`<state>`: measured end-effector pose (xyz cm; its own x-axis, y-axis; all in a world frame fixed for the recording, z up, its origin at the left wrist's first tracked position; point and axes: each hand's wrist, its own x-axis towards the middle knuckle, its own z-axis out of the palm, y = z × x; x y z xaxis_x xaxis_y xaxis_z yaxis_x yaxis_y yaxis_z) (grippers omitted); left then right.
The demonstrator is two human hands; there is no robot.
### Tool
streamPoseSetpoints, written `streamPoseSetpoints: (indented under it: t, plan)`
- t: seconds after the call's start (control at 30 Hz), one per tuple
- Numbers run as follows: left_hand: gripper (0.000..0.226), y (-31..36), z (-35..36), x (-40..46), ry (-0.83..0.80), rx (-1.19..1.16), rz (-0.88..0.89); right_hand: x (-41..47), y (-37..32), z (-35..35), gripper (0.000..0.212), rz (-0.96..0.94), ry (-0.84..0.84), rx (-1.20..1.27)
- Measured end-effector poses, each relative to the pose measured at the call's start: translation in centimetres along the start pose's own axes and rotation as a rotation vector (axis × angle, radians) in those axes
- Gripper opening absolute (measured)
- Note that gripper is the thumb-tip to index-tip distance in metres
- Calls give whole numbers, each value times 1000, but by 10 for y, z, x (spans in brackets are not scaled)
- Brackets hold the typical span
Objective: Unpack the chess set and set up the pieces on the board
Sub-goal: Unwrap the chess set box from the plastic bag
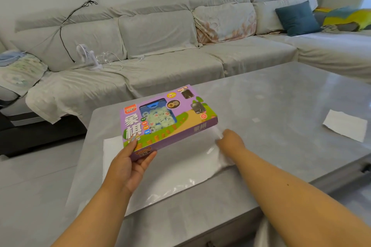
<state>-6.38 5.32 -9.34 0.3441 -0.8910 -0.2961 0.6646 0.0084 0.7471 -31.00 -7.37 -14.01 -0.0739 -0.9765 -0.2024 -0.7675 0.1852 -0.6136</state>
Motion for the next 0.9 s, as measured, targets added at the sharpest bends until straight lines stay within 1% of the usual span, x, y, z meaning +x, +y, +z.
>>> streamPoseSetpoints:
  t: [0.1,0.17,0.23,0.27,0.3,0.33,0.37,0.4,0.43,0.47,0.5,0.53,0.6,0.63,0.7,0.73,0.77,0.83,0.87,0.9]
  plan:
    - [16,0,0,4,-23,-12,15,16,20,-33,30,135,164,346]
    - [16,-3,2,7,-38,-24,17,23,39,-61,29,221,268,497]
    - [15,-7,6,9,-52,-35,8,28,58,-88,32,304,323,598]
    - [14,-10,9,10,-55,-39,3,31,68,-100,35,334,335,576]
    - [13,-14,12,12,-56,-41,-2,32,78,-112,39,400,311,476]
    - [13,-17,16,13,-58,-42,-10,31,87,-125,42,475,344,396]
    - [13,-21,20,15,-59,-43,-20,31,93,-136,44,528,341,245]
    - [13,-26,24,17,-59,-45,-34,32,100,-145,46,539,324,39]
    - [13,-31,28,19,-58,-45,-49,33,108,-152,47,555,324,-43]
    - [14,-37,34,20,-59,-42,-66,34,114,-157,50,544,327,-70]
    - [15,-43,39,22,-60,-35,-83,31,116,-160,56,579,367,4]
    - [15,-49,44,24,-60,-30,-102,32,118,-162,62,585,384,16]
    - [16,-61,55,29,-61,-20,-141,36,123,-162,75,537,324,5]
    - [16,-68,61,31,-60,-14,-160,36,126,-163,79,539,328,30]
    - [15,-79,70,34,-54,-4,-191,42,135,-164,79,486,306,60]
    - [14,-85,73,34,-54,-1,-204,46,140,-164,74,459,288,60]
    - [14,-89,76,35,-52,1,-214,49,143,-162,67,485,313,132]
    - [13,-97,79,35,-45,5,-231,55,151,-158,48,530,369,579]
    - [12,-99,80,35,-41,6,-238,57,153,-156,43,485,381,663]
    - [12,-102,80,35,-37,9,-244,59,155,-156,45,500,404,686]
